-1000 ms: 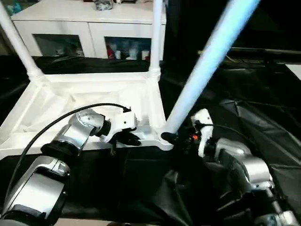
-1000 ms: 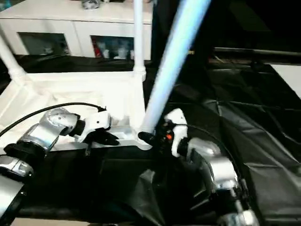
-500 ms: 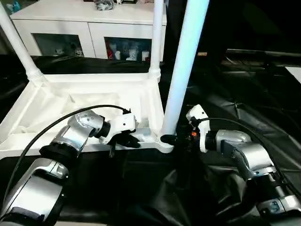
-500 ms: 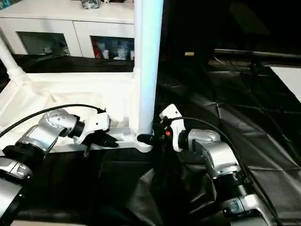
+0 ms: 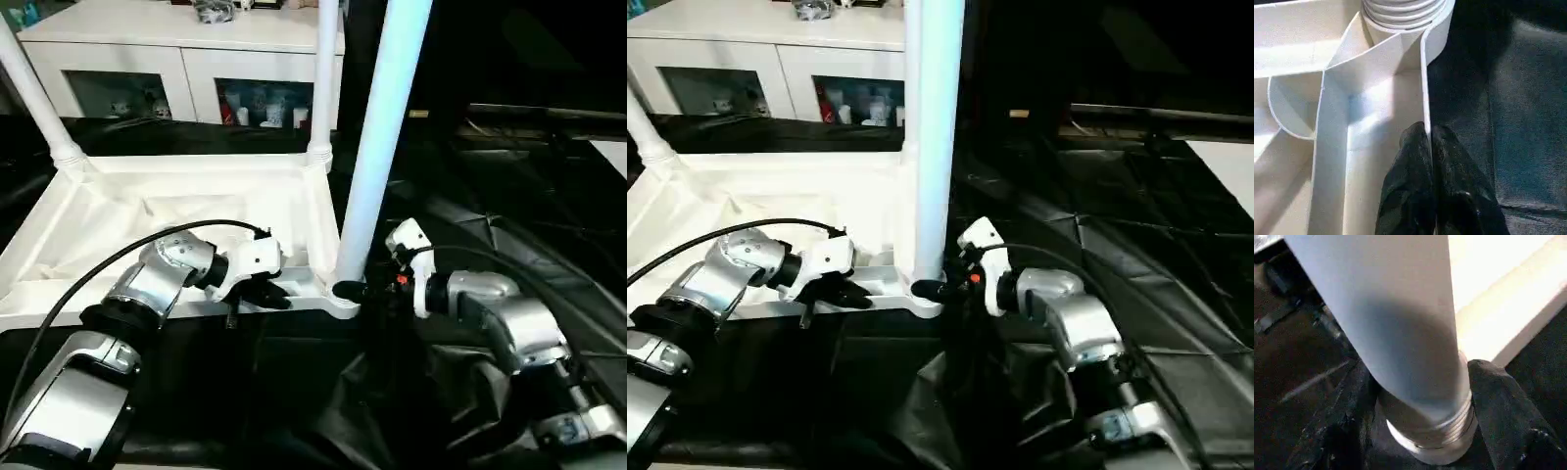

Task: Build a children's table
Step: Rotate leg to tighten

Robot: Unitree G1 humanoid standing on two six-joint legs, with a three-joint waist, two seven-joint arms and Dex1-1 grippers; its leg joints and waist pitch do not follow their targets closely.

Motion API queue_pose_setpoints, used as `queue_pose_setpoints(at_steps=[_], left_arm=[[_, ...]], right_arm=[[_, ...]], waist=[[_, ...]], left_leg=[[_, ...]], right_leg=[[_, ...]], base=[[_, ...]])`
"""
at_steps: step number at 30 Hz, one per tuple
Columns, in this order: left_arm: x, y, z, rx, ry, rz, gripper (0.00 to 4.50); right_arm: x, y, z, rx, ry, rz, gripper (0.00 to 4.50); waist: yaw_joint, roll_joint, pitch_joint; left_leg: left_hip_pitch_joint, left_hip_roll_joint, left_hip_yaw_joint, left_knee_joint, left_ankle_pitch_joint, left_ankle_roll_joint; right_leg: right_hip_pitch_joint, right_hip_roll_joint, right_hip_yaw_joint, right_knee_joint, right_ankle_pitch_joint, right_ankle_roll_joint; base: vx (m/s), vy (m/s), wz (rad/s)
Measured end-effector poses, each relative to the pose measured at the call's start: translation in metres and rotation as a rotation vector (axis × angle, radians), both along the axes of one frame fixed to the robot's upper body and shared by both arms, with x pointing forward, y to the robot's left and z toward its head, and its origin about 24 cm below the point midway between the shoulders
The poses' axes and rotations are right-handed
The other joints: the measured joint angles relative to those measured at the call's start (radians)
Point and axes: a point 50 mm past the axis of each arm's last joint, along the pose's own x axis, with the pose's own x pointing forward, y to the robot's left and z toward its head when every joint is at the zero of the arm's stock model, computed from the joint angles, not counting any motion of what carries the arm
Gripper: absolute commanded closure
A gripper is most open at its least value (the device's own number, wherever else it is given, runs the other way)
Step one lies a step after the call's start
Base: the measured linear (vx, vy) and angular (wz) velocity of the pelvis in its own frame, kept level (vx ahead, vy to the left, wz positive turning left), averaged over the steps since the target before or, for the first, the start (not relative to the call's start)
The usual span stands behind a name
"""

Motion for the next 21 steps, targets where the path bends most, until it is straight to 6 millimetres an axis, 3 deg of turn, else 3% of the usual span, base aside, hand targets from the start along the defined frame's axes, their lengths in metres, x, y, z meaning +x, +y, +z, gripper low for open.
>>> queue_pose_setpoints(at_steps=[2, 3, 5, 6, 7, 8, 9, 10, 11, 12, 13, 14, 15, 17, 21], left_arm=[[0.003, -0.002, -0.002, -0.009, -0.009, 0.06, 4.5], [0.004, -0.005, -0.004, -0.014, -0.008, 0.086, 4.5], [0.007, -0.008, -0.007, -0.018, -0.006, 0.156, 4.5], [0.01, -0.011, -0.007, -0.019, -0.004, 0.19, 4.5], [0.012, -0.016, -0.007, -0.024, 0.002, 0.215, 4.5], [0.014, -0.024, -0.008, -0.031, 0.001, 0.244, 4.5], [0.017, -0.031, -0.008, -0.042, 0.004, 0.305, 4.5], [0.019, -0.037, -0.008, -0.05, 0.001, 0.351, 4.5], [0.02, -0.042, -0.011, -0.051, 0.013, 0.379, 4.5], [0.02, -0.05, -0.012, -0.058, 0.027, 0.395, 4.5], [0.021, -0.059, -0.011, -0.067, 0.026, 0.41, 4.5], [0.022, -0.066, -0.011, -0.076, 0.02, 0.431, 4.5], [0.022, -0.069, -0.011, -0.083, 0.019, 0.447, 4.5], [0.022, -0.073, -0.013, -0.082, 0.017, 0.472, 4.5], [0.022, -0.077, -0.014, -0.075, 0.007, 0.493, 4.5]], right_arm=[[0.003, 0.005, -0.003, 0.009, -0.011, -0.075, 1.96], [0.006, 0.008, -0.004, 0.007, -0.018, -0.111, 1.96], [0.012, 0.018, -0.007, 0.007, -0.021, -0.212, 1.97], [0.017, 0.023, -0.008, -0.008, -0.024, -0.265, 1.97], [0.02, 0.024, -0.007, -0.008, -0.028, -0.308, 1.97], [0.023, 0.022, -0.007, -0.01, -0.032, -0.357, 1.97], [0.03, 0.026, -0.008, -0.018, -0.02, -0.421, 1.97], [0.036, 0.029, -0.005, -0.032, -0.022, -0.467, 1.97], [0.039, 0.031, -0.006, -0.05, -0.02, -0.504, 1.97], [0.041, 0.032, -0.006, -0.055, -0.023, -0.543, 1.97], [0.044, 0.032, -0.005, -0.052, -0.027, -0.588, 1.97], [0.047, 0.031, -0.004, -0.057, -0.025, -0.619, 1.97], [0.049, 0.031, -0.004, -0.064, -0.022, -0.642, 1.97], [0.05, 0.034, -0.006, -0.069, -0.005, -0.678, 1.97], [0.054, 0.039, -0.005, -0.1, -0.005, -0.714, 1.97]], waist=[[-0.003, 0.003, 0.002], [-0.012, 0.008, 0.006], [-0.029, 0.02, 0.011], [-0.041, 0.043, 0.021], [-0.039, 0.044, 0.023], [-0.029, 0.026, 0.015], [-0.022, -0.018, 0.0], [-0.015, -0.012, 0.003], [0.002, 0.003, 0.001], [0.004, 0.035, -0.005], [0.002, 0.038, -0.004], [-0.007, 0.037, -0.005], [-0.018, 0.029, -0.005], [-0.022, 0.016, -0.003], [-0.023, 0.008, -0.004]], left_leg=[[0.004, 0.0, -0.001, -0.002, 0.0, 0.0], [0.009, 0.0, -0.006, -0.004, 0.0, 0.0], [0.015, 0.004, -0.017, -0.01, -0.002, -0.002], [0.006, 0.01, -0.032, -0.016, -0.002, -0.002], [0.001, 0.007, -0.028, -0.018, -0.002, -0.002], [-0.003, 0.007, -0.004, -0.021, -0.002, -0.002], [-0.004, -0.01, 0.018, -0.02, -0.001, -0.006], [-0.008, -0.016, -0.008, 0.009, -0.022, -0.023], [-0.014, -0.022, -0.058, 0.052, -0.027, -0.029], [0.004, -0.016, -0.091, 0.048, -0.029, -0.034], [0.0, -0.015, -0.09, 0.036, -0.033, -0.041], [0.001, -0.01, -0.081, 0.024, -0.03, -0.044], [0.007, -0.007, -0.067, 0.01, -0.03, -0.046], [0.016, -0.006, -0.05, -0.008, -0.03, -0.046], [0.014, -0.006, -0.037, -0.03, -0.03, -0.046]], right_leg=[[-0.002, 0.0, -0.002, -0.004, 0.0, 0.0], [0.004, -0.001, -0.012, -0.016, -0.001, 0.002], [0.021, -0.004, -0.04, -0.042, -0.002, 0.003], [0.046, -0.009, -0.073, -0.042, -0.025, 0.003], [0.04, -0.018, -0.073, 0.021, -0.064, -0.01], [0.045, -0.029, -0.049, 0.068, -0.072, -0.019], [0.054, -0.044, 0.0, 0.073, -0.116, 0.032], [0.045, -0.05, -0.002, 0.072, -0.116, 0.033], [0.049, -0.053, -0.012, 0.071, -0.115, 0.033], [0.049, -0.053, -0.038, 0.068, -0.114, 0.032], [0.048, -0.055, -0.043, 0.062, -0.109, 0.032], [0.043, -0.044, -0.031, 0.047, -0.093, 0.022], [0.044, -0.034, -0.012, 0.033, -0.078, 0.014], [0.048, -0.033, 0.003, 0.026, -0.078, 0.015], [0.051, -0.033, 0.008, -0.001, -0.079, 0.017]], base=[[-0.033, 0.005, -0.04], [-0.066, 0.011, -0.07], [-0.091, 0.051, -0.16], [-0.109, 0.06, -0.16], [-0.124, 0.041, 0.1], [0.0, 0.0, 0.0], [0.0, 0.0, 0.0], [0.064, -0.041, -0.28], [0.064, 0.049, -0.56], [0.064, 0.049, -0.56], [0.001, 0.063, -0.1], [-0.068, 0.011, 0.28], [-0.068, 0.011, 0.28], [-0.019, -0.008, 0.11], [0.0, 0.0, 0.0]])
